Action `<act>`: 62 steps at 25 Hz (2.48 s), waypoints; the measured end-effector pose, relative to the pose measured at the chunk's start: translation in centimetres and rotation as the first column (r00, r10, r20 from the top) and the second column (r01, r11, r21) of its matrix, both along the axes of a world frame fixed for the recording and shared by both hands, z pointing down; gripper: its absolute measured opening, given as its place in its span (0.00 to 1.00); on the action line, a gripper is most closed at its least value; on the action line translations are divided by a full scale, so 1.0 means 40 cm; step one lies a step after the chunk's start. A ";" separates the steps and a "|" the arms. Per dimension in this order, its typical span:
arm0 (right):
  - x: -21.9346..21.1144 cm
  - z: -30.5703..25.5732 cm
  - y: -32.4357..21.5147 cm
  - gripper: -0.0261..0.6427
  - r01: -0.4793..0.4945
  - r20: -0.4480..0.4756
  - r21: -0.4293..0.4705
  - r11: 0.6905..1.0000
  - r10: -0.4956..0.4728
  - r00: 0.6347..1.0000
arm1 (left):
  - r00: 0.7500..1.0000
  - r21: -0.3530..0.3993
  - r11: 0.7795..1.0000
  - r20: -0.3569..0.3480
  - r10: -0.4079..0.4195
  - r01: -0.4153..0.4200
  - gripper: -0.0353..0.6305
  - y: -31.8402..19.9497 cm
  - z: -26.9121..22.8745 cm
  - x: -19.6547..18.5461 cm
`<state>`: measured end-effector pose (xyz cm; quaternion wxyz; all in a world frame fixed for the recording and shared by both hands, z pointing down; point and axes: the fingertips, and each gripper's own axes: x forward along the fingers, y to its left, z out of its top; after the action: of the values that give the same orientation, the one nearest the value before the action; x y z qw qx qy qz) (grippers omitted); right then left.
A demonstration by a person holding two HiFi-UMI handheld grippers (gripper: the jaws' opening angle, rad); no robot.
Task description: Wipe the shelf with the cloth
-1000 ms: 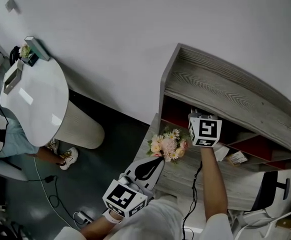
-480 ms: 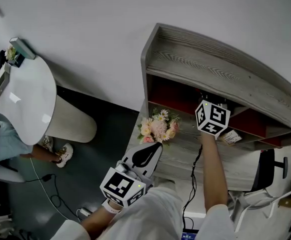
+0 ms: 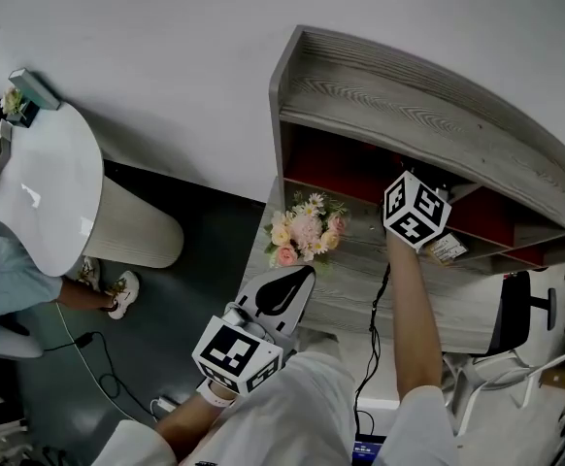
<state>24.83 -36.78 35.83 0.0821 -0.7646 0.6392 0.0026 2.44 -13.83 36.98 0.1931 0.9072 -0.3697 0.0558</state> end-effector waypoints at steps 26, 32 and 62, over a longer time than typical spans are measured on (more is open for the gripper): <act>-0.133 0.220 -0.050 0.17 0.145 0.019 -0.525 0.839 -0.159 0.987 | 0.999 -0.021 1.000 -0.034 -0.019 0.018 0.05 0.072 0.017 -0.053; -0.275 0.214 -0.090 0.17 0.264 0.037 -0.553 0.790 -0.293 0.955 | 0.998 -0.022 0.998 -0.031 -0.055 0.055 0.05 0.070 0.016 -0.092; -0.575 0.205 -0.100 0.17 0.535 0.080 -0.588 0.607 -0.614 0.785 | 0.987 -0.039 0.987 -0.036 -0.157 0.156 0.05 0.102 0.018 -0.155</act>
<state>1.82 -40.80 44.02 -0.2007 -0.5029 0.8234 -0.1696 -3.75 -9.76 37.70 0.2205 0.8726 -0.4349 0.0293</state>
